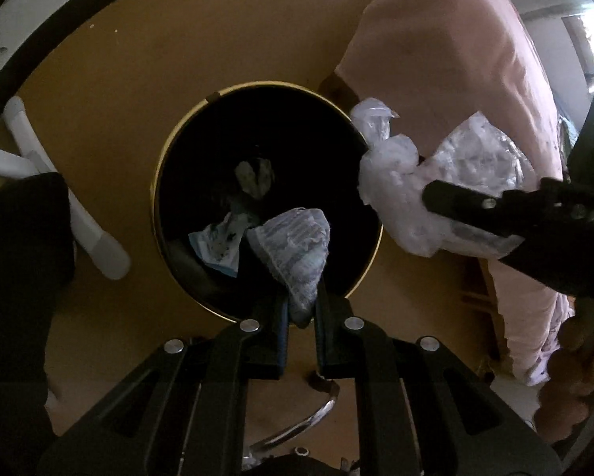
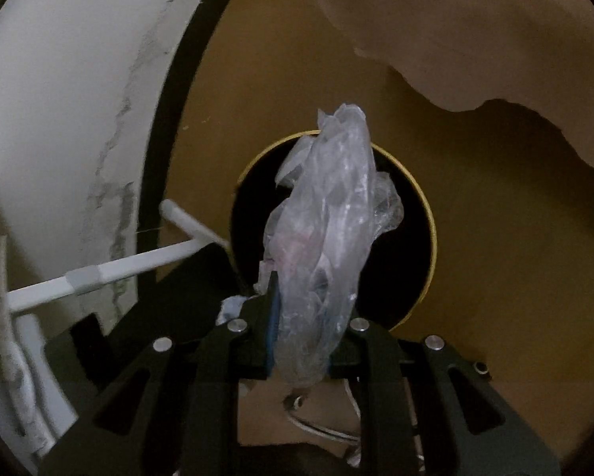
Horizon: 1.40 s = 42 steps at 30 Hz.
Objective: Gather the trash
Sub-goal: 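Carry both items over the black bin and open both grippers, then swing both grippers back toward the table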
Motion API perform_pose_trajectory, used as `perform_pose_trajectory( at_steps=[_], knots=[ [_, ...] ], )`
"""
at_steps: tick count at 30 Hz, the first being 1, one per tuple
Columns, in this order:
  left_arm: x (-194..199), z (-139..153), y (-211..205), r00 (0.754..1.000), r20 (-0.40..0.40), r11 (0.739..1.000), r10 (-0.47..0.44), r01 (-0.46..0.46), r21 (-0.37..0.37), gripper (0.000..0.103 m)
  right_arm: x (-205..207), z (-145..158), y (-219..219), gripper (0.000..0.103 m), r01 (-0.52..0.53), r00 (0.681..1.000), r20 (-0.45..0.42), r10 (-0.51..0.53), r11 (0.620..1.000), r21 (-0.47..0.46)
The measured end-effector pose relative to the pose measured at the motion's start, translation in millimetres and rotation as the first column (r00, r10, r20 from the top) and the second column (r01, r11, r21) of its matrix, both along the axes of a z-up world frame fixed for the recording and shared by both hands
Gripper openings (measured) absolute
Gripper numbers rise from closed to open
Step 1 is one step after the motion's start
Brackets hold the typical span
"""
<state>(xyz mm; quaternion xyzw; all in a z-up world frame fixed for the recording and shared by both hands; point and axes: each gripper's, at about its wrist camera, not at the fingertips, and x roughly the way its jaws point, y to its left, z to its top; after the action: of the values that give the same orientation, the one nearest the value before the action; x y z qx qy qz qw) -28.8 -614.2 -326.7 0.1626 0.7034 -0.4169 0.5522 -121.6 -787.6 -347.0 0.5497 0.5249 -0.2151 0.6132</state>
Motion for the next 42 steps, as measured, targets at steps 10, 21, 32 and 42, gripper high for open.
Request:
perform_pose_trajectory(
  at_steps=[10, 21, 32, 42],
  knots=[
    [12, -7, 0, 1.000, -0.012, 1.000, 0.007, -0.007, -0.009, 0.014, -10, -8, 0, 0.031, 0.090, 0.995, 0.032, -0.092, 0.994, 0.066],
    [10, 15, -1, 0.999, 0.034, 0.995, 0.039, -0.036, -0.095, 0.082, -31, 59, -24, 0.084, 0.189, 0.980, 0.068, -0.185, 0.980, -0.064],
    [-71, 275, 21, 0.926, 0.378, 0.730, -0.019, 0.271, -0.628, 0.095, -105, 369, 35, 0.097, 0.368, 0.930, 0.357, -0.088, 0.262, -0.892],
    [8, 425, 231, 0.505, 0.716, 0.784, 0.482, 0.115, -0.609, 0.097, -12, 403, 124, 0.097, 0.261, 0.873, 0.363, 0.325, 0.316, -0.912]
  ],
)
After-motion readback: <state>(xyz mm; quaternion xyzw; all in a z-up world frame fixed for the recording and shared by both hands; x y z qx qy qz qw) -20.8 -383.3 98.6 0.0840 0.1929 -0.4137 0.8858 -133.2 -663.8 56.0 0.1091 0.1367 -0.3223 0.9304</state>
